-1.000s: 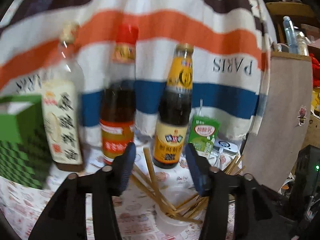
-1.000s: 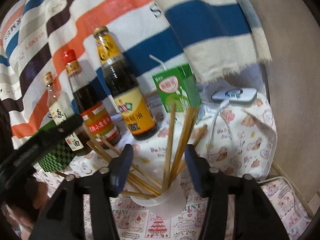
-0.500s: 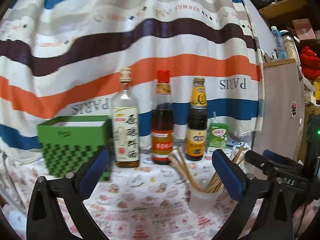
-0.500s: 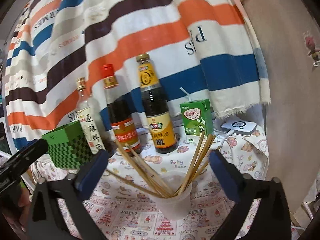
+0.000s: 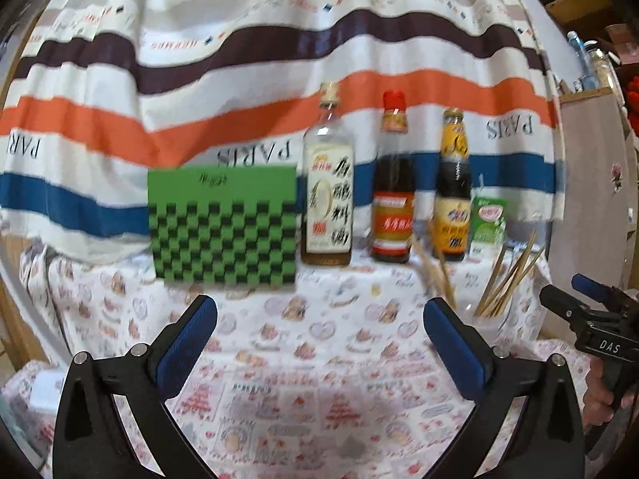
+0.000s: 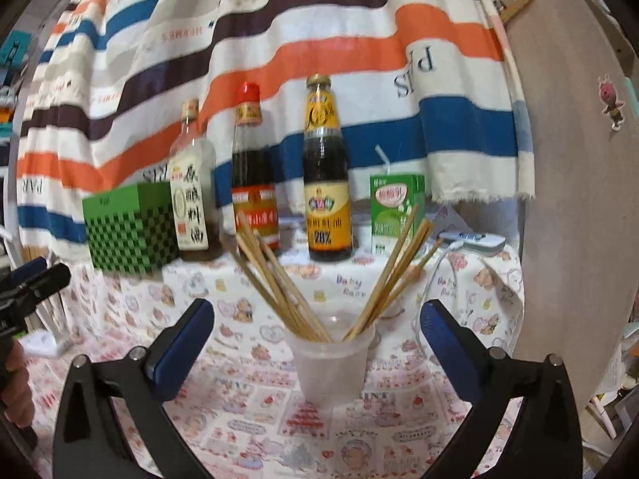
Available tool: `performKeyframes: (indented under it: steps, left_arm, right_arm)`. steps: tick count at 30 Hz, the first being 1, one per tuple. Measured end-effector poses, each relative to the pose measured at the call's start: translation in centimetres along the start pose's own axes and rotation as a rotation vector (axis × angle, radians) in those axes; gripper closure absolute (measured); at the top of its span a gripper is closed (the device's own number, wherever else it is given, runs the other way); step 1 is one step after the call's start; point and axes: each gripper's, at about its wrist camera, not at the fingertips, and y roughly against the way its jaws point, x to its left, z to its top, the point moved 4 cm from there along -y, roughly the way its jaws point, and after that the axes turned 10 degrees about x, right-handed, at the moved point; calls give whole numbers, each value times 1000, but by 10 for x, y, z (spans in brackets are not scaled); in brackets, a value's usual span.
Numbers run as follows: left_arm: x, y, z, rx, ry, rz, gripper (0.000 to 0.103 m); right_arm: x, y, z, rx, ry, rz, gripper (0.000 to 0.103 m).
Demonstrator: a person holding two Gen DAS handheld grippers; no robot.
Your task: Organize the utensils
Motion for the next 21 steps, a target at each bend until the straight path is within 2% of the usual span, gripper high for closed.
performKeyframes:
  steps: [7, 13, 15, 21]
  left_arm:
    - [10, -24, -25, 88, 40, 4, 0]
    - [12, -41, -39, 128, 27, 73, 0]
    - [11, -47, -42, 158, 22, 69, 0]
    - [7, -46, -42, 148, 5, 99, 0]
  right_arm:
    - [3, -22, -18, 75, -6, -1, 0]
    - [3, -27, -26, 81, 5, -47, 0]
    - [3, -30, -26, 95, 2, -41, 0]
    - [2, -34, -27, 114, 3, -62, 0]
